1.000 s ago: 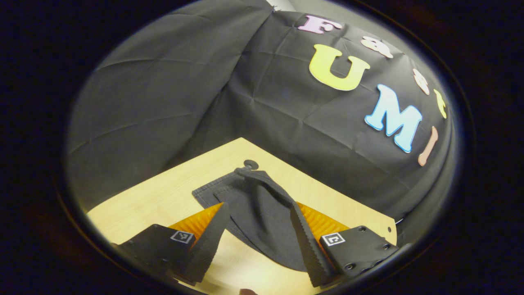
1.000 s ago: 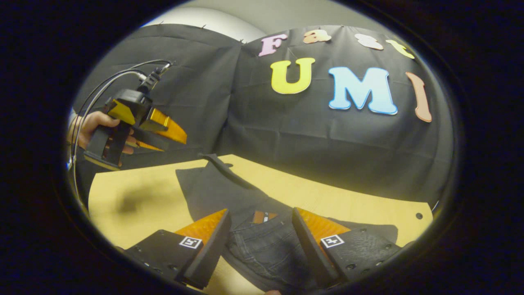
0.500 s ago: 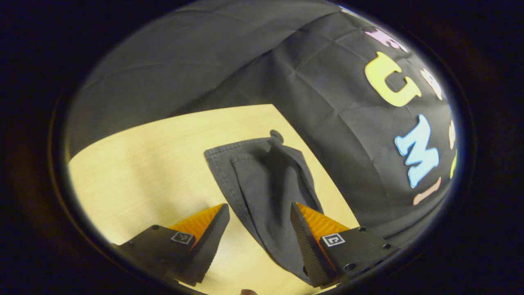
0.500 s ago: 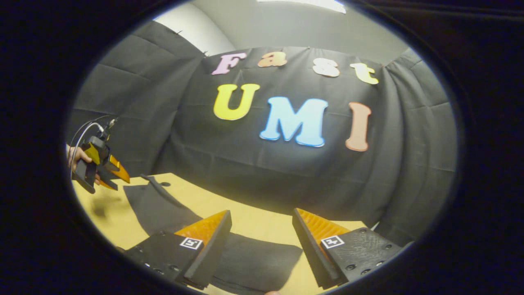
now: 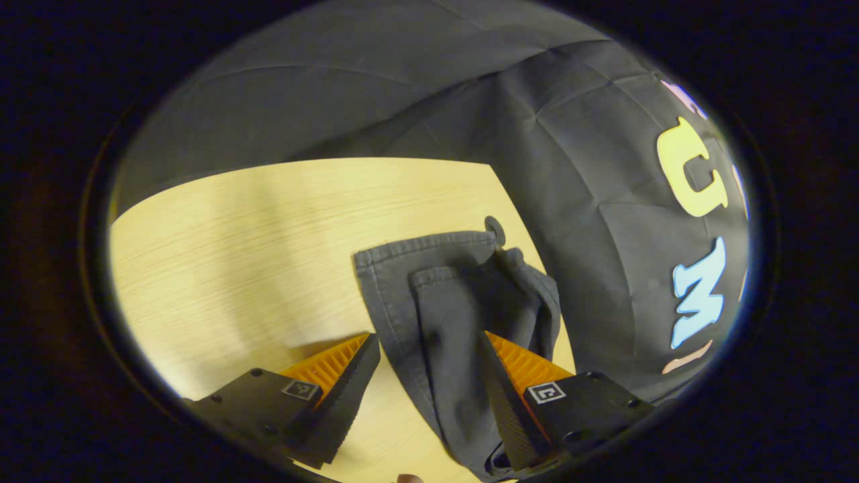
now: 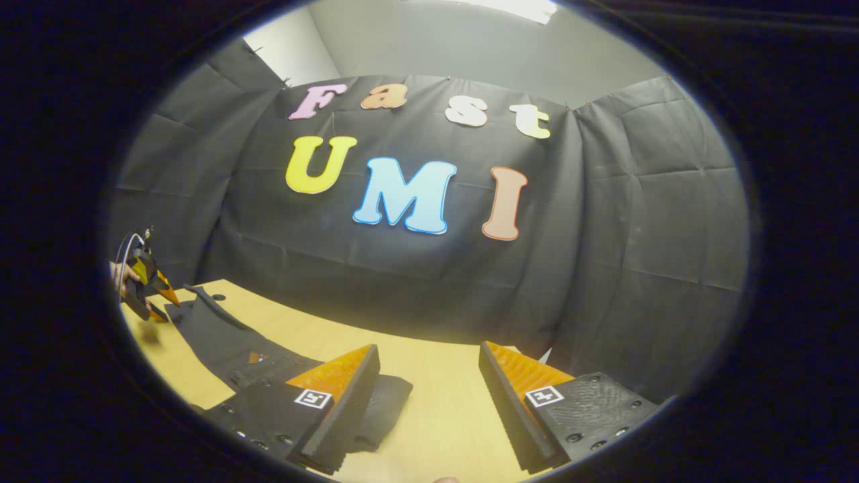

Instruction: Grasp the waist and the cuffs of the jeans and fold them to make the two legs overlap; first hold the waist and fold one-third of the jeans toward the cuffs, then hold the cuffs and fold the remaining one-third in the same direction to finish folding.

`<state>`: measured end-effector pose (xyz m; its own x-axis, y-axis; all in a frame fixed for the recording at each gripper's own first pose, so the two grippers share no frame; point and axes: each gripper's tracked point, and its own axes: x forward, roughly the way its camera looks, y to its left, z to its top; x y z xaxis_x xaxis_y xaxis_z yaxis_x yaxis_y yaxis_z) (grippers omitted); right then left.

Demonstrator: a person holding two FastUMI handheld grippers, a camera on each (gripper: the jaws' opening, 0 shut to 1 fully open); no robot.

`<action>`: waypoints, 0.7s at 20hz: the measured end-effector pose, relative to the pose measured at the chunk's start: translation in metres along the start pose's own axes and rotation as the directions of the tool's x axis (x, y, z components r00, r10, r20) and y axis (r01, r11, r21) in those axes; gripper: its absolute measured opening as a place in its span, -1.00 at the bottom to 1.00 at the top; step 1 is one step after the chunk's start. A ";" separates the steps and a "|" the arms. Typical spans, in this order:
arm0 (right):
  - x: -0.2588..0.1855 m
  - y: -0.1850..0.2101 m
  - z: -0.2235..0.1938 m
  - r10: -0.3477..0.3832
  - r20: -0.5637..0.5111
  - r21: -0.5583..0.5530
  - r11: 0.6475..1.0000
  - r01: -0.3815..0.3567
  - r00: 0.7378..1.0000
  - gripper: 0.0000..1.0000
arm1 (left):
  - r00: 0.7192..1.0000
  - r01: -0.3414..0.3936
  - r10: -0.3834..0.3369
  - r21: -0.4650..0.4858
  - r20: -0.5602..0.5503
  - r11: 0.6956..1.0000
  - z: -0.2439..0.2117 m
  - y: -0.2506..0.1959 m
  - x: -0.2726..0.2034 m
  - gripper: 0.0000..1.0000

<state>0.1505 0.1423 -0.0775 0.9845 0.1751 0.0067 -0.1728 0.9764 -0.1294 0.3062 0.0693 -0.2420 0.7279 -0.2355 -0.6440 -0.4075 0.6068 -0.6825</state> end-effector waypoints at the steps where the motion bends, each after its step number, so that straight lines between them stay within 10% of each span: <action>1: -0.003 0.004 -0.003 -0.002 -0.017 0.017 1.000 0.002 1.000 0.77 | 1.000 0.008 -0.008 -0.004 0.004 1.000 0.002 -0.003 0.004 1.00; 9: -0.017 -0.009 -0.014 -0.084 -0.076 0.028 0.996 0.087 0.994 0.77 | 0.986 0.169 -0.169 -0.063 0.003 0.984 -0.005 -0.045 0.038 0.91; 11: -0.016 -0.023 -0.013 -0.112 -0.085 0.012 0.993 0.113 0.990 0.77 | 0.986 0.165 -0.164 -0.059 0.012 0.985 -0.010 -0.043 0.057 0.67; 14: -0.009 -0.038 -0.009 -0.131 -0.089 0.018 0.991 0.133 0.987 0.77 | 0.986 0.168 -0.168 -0.029 0.023 0.985 -0.013 -0.041 0.068 -0.41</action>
<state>0.1488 0.1025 -0.0820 0.9973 0.0335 -0.0646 -0.0404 0.9932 -0.1095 0.3655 0.0190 -0.2625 0.7984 -0.3163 -0.5124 -0.2949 0.5366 -0.7907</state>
